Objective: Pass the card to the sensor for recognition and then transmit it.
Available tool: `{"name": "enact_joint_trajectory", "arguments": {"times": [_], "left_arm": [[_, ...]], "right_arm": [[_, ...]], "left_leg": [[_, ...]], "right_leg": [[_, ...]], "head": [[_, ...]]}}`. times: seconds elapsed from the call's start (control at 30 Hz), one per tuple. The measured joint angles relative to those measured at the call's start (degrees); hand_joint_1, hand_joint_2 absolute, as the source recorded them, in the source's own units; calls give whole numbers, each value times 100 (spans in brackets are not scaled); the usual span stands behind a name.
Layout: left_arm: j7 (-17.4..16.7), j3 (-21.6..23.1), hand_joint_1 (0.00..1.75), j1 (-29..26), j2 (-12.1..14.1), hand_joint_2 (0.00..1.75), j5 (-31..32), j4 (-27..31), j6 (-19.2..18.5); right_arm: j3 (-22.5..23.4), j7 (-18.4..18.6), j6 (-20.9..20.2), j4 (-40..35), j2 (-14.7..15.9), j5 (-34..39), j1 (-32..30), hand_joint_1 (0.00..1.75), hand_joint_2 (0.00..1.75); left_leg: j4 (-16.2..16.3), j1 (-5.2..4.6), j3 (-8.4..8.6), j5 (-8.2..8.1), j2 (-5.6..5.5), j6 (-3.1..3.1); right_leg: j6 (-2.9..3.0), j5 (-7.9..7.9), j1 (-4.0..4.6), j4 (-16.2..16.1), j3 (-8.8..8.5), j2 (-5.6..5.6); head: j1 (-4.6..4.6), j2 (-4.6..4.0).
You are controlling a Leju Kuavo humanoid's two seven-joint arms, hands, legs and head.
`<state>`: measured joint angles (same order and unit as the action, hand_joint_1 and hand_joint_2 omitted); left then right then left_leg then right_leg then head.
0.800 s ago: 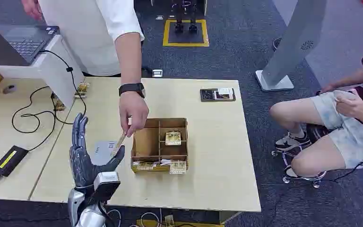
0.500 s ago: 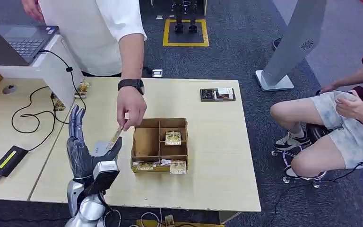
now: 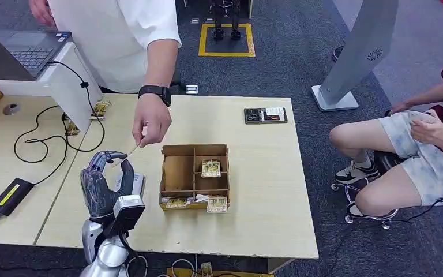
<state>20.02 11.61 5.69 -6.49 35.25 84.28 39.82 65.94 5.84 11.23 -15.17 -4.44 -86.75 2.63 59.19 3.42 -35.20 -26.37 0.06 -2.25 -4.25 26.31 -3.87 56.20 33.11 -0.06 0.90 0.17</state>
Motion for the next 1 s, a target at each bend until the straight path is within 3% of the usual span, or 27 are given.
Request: {"name": "enact_joint_trajectory", "arguments": {"times": [0.77,0.83,1.0], "left_arm": [[37,-13,175,0,-24,175,55,-9,0],[37,-55,175,0,-44,175,375,-26,-2],[-92,-547,175,29,-162,175,1909,-129,0]], "right_arm": [[-18,4,-13,9,31,-26,7,0,175],[-20,22,-39,11,33,-31,9,0,175],[-55,20,-77,37,48,-81,21,0,175]], "left_leg": [[0,0,-1,0,-1,0],[0,0,-1,0,0,0],[0,0,-1,0,0,0]], "right_leg": [[0,0,0,0,0,-1],[0,0,0,0,0,-1],[0,0,0,0,0,0]], "head": [[0,0],[0,0],[0,0]]}}
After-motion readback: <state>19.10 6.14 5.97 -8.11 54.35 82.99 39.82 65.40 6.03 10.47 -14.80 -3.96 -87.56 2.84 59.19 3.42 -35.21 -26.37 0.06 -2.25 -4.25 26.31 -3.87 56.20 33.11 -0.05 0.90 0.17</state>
